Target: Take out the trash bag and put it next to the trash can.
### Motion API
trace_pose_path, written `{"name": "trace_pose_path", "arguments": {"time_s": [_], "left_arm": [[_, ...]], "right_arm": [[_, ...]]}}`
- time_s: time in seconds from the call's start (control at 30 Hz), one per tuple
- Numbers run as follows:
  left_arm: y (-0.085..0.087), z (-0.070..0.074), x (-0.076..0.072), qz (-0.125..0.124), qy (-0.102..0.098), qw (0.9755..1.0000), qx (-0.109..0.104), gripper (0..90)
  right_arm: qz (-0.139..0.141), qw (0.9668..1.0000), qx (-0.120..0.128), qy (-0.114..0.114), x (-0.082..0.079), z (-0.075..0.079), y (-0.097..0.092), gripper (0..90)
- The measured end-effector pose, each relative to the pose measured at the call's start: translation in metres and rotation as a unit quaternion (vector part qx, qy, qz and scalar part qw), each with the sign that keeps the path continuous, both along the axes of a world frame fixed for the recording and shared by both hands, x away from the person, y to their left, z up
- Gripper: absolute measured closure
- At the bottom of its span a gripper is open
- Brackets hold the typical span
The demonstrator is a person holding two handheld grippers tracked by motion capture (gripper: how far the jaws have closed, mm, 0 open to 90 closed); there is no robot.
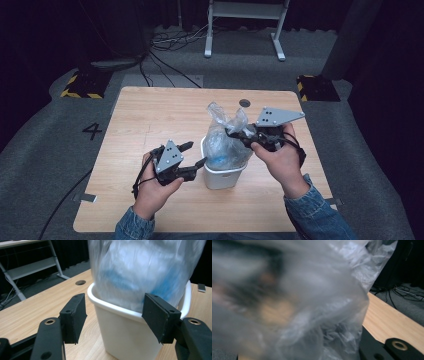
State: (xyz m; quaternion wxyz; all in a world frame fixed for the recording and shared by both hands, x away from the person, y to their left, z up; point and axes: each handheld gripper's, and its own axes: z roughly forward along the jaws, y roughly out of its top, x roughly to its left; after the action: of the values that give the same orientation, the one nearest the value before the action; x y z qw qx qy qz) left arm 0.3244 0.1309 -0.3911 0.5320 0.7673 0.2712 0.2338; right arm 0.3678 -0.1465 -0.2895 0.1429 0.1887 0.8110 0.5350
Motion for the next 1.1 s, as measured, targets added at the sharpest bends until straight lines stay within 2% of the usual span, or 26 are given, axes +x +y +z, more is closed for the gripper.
{"name": "trace_pose_path", "arguments": {"time_s": [0.03,0.13,0.17,0.2,0.33,0.37,0.5,0.6,0.63,0.73,0.8,0.87,0.97,1.0,1.03,1.1], "left_arm": [[0.001,0.001,0.0,0.003,-0.001,1.0,0.0,35.3],[0.005,0.004,-0.003,0.007,-0.002,1.0,-0.006,33.1],[0.006,0.005,-0.005,0.011,-0.006,0.9999,0.001,33.1],[0.008,0.006,-0.006,0.012,-0.009,0.9999,0.008,32.5],[0.016,0.007,-0.009,0.015,-0.005,0.9998,0.008,31.8],[0.02,0.007,-0.009,0.018,-0.002,0.9998,0.009,31.2],[0.034,0.006,-0.01,0.035,0.01,0.9993,0.009,30.2],[0.047,0.003,-0.008,0.063,0.018,0.9976,0.025,29.3],[0.047,0.003,-0.008,0.063,0.018,0.9976,0.025,29.1],[0.055,-0.002,-0.006,0.082,0.02,0.9955,0.043,27.9],[0.059,-0.006,-0.005,0.092,0.023,0.9934,0.064,26.7],[0.064,-0.012,-0.004,0.101,0.027,0.992,0.071,26.6],[0.073,-0.021,0.0,0.104,0.048,0.9899,0.083,26.4],[0.075,-0.023,0.0,0.107,0.048,0.9892,0.087,26.1],[0.075,-0.023,0.0,0.107,0.048,0.9892,0.087,25.9],[0.08,-0.027,0.0,0.107,0.054,0.9892,0.085,25.9]], "right_arm": [[0.0,1.0,0.0,0.0,0.0,0.0,0.0,89.2],[-0.002,0.9999,0.005,-0.016,-0.002,0.016,-0.005,89.2],[-0.002,0.9999,0.005,-0.016,-0.002,0.016,-0.005,89.2],[-0.005,0.9997,0.007,-0.024,-0.004,0.023,-0.01,89.2],[-0.014,0.9994,0.008,-0.031,-0.003,0.031,-0.019,89.2],[-0.023,0.9991,0.008,-0.036,-0.002,0.036,-0.026,89.2],[-0.036,0.9984,0.007,-0.042,-0.001,0.042,-0.037,89.1],[-0.055,0.9973,0.007,-0.05,0.0,0.047,-0.054,89.1],[-0.055,0.9973,0.007,-0.05,0.0,0.047,-0.054,89.1],[-0.074,0.9961,-0.005,-0.048,0.004,0.044,-0.07,89.0],[-0.085,0.9955,-0.011,-0.042,0.008,0.039,-0.077,89.0],[-0.09,0.995,-0.015,-0.039,0.01,0.036,-0.08,89.0],[-0.105,0.9939,-0.025,-0.023,0.018,0.02,-0.093,88.8],[-0.109,0.9935,-0.028,-0.019,0.02,0.016,-0.095,88.8],[-0.109,0.9935,-0.028,-0.019,0.02,0.016,-0.095,88.8],[-0.116,0.9926,-0.035,-0.008,0.025,0.004,-0.102,88.6]]}}
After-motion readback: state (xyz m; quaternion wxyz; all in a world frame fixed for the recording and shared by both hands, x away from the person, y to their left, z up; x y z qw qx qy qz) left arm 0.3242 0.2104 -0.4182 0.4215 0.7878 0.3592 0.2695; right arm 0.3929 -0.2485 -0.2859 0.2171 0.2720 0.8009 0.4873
